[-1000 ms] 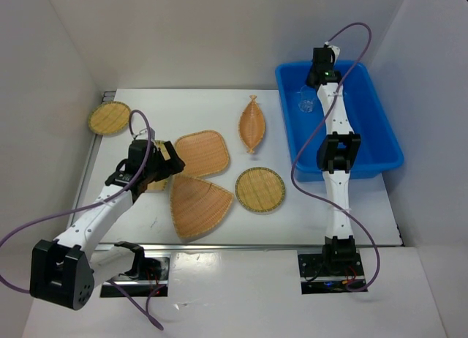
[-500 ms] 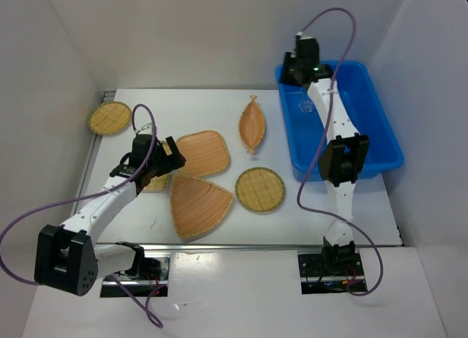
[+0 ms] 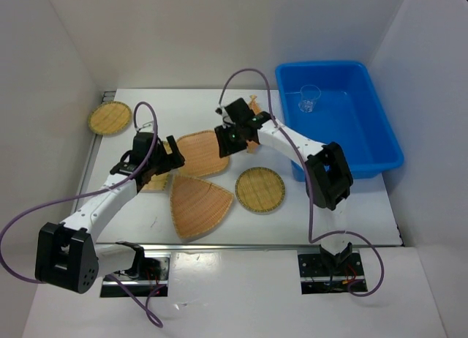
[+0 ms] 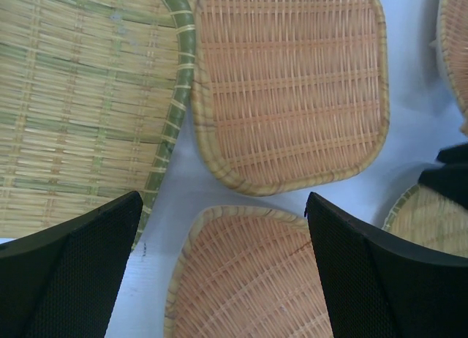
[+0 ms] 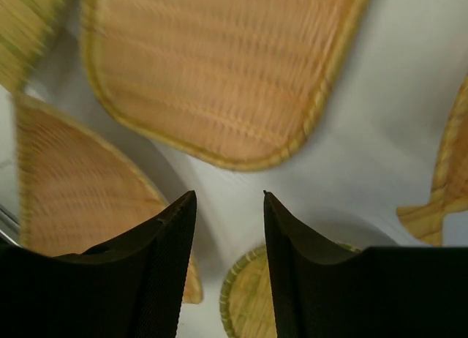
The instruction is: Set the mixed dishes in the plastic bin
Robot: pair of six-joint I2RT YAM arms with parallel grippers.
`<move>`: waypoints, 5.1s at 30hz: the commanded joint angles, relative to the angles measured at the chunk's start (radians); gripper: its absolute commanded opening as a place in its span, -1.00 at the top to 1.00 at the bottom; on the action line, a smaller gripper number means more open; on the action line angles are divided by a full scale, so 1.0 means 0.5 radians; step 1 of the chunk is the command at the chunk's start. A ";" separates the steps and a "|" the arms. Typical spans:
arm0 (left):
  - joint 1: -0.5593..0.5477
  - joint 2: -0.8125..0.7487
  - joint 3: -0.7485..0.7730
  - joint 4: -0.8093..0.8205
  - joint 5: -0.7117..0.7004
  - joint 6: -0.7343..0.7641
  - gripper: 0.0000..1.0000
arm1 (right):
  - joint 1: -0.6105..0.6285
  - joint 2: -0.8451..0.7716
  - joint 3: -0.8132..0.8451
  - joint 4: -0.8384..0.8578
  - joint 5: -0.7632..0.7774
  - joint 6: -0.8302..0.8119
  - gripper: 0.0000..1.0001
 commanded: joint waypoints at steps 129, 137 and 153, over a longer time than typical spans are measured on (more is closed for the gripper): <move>0.124 -0.100 -0.043 0.083 -0.143 0.076 -1.00 | -1.446 -0.657 0.256 -0.058 -0.740 0.085 0.98; 0.124 -0.119 -0.043 0.102 -0.143 0.076 -1.00 | -1.827 -0.676 0.237 -0.015 -0.713 0.177 0.98; 0.124 -0.079 -0.061 0.102 -0.143 0.076 -1.00 | -2.183 -0.639 0.118 -0.015 -0.454 0.156 0.98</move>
